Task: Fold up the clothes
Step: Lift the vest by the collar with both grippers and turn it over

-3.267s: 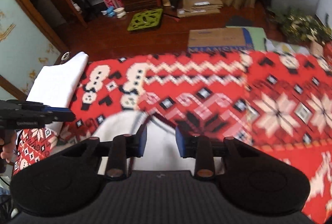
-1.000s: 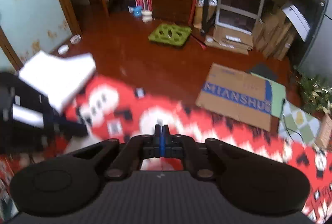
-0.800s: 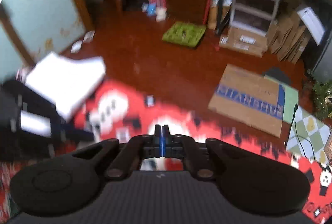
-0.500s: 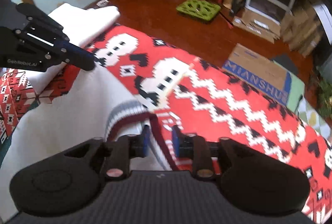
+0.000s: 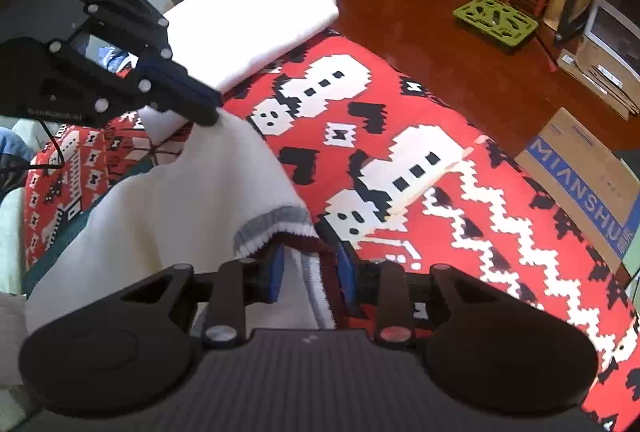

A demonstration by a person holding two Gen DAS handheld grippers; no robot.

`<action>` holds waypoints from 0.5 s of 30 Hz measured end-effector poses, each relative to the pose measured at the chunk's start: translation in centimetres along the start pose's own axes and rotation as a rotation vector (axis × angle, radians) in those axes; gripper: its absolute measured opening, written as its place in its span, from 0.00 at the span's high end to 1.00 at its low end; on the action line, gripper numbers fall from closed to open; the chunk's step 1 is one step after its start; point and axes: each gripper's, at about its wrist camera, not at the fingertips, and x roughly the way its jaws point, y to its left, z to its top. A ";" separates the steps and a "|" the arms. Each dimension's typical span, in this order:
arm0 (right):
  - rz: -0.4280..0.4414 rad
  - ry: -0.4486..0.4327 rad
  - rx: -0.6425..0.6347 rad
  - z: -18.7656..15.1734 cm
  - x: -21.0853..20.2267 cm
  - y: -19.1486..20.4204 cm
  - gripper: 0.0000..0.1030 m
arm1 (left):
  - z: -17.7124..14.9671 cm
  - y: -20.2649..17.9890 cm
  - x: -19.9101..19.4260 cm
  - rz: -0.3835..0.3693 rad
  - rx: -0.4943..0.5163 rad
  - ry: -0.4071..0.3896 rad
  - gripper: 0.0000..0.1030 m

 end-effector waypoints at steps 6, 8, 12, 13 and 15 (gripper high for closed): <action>0.032 0.085 -0.069 1.2 1.3 -0.1 0.97 | 0.0 -0.6 0.0 -0.006 0.067 0.009 0.97; 0.013 0.102 -0.068 1.6 1.5 -0.1 0.97 | 0.0 -0.6 0.0 0.002 0.075 0.013 0.97; -0.105 0.006 0.000 2.7 -0.8 -0.1 0.98 | 0.4 0.3 0.2 0.042 0.026 0.002 0.97; -0.140 -0.022 0.013 3.0 -1.5 -0.1 0.98 | 0.6 0.7 0.2 0.052 0.004 -0.006 0.97; -0.201 -0.050 0.000 4.7 -1.8 -0.3 0.98 | 1.3 1.7 0.4 0.081 -0.047 -0.030 0.97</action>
